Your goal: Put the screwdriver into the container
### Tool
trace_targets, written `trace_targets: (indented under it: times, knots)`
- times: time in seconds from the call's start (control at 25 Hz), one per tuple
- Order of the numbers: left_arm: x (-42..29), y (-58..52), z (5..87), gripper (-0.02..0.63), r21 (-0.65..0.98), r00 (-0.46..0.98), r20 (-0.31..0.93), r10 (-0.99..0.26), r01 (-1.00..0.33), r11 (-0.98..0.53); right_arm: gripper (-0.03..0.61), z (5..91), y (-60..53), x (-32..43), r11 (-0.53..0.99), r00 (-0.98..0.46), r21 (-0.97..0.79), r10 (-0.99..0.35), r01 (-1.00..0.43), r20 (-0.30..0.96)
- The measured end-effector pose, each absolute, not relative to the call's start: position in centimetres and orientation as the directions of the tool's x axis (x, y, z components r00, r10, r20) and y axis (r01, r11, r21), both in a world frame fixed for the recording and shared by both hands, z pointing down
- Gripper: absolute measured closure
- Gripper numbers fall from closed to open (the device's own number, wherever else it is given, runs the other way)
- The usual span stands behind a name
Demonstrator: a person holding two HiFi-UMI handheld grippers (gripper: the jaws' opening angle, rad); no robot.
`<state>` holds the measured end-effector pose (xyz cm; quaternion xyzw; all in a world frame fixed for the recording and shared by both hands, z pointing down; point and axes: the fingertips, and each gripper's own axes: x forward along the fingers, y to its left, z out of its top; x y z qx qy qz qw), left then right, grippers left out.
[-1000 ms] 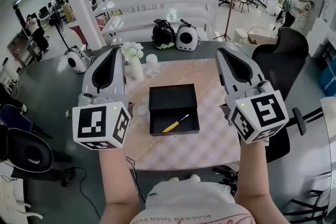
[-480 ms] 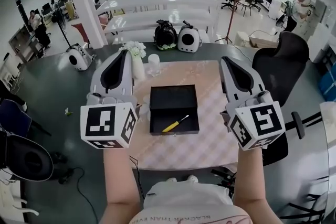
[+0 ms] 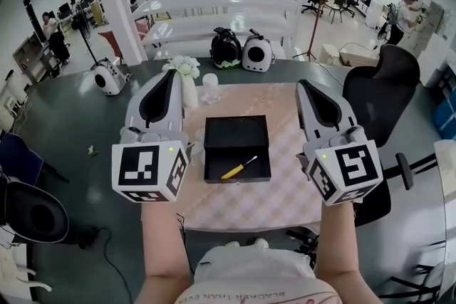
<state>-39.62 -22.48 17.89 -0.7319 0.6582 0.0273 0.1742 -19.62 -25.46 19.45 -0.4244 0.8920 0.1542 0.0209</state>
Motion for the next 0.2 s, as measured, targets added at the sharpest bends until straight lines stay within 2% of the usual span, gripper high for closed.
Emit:
trace_targets:
  times: [0.2]
  knots:
    - [-39.8, -22.54, 18.17, 0.604, -0.216, 0.132, -0.264, -0.955, -0.974, -0.074, 0.574, 19.67, -25.6, -19.79, 0.59, -0.637, 0.258, -0.753, -0.765, -0.165]
